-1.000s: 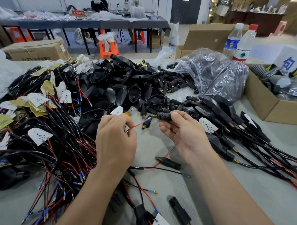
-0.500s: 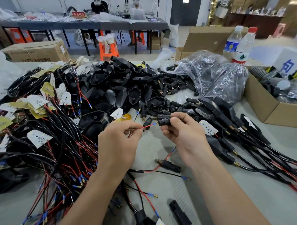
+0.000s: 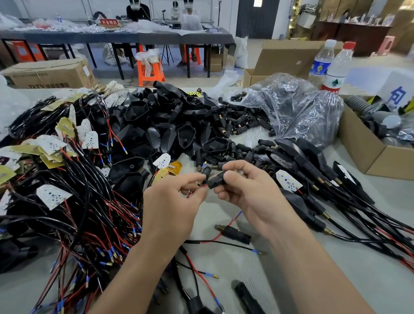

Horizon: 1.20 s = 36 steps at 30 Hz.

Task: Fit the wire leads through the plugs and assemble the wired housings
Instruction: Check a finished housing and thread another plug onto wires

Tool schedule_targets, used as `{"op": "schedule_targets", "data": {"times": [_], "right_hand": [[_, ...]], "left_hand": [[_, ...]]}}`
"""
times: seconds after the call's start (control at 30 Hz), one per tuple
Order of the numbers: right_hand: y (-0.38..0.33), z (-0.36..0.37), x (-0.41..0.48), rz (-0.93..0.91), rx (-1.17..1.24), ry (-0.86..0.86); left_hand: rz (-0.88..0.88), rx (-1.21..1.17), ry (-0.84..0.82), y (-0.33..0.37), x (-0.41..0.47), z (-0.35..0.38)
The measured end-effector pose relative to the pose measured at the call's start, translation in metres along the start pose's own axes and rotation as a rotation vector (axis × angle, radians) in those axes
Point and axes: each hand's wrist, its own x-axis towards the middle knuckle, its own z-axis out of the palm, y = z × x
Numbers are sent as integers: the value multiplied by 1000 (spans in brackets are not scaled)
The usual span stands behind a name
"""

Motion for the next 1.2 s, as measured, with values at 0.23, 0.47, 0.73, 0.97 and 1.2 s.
{"op": "schedule_targets", "data": {"times": [0.23,0.47,0.73,0.97,1.2], "right_hand": [[-6,-3,1,-52,166,126],[-2,-1,-1,-41,165,104],[0,-1,-3,37,171,110],[1,-2,-5,-4,39,70],[2,-3,-5,21,-4,33]], "left_hand": [[-25,101,-49,-6,6,-3],[-117,46,-162,-9,8,-3],[-21,52,-105,-5,5,-3],[62,126,-77,-4,0,-1],[160,168,-46,2,-1,-3]]}}
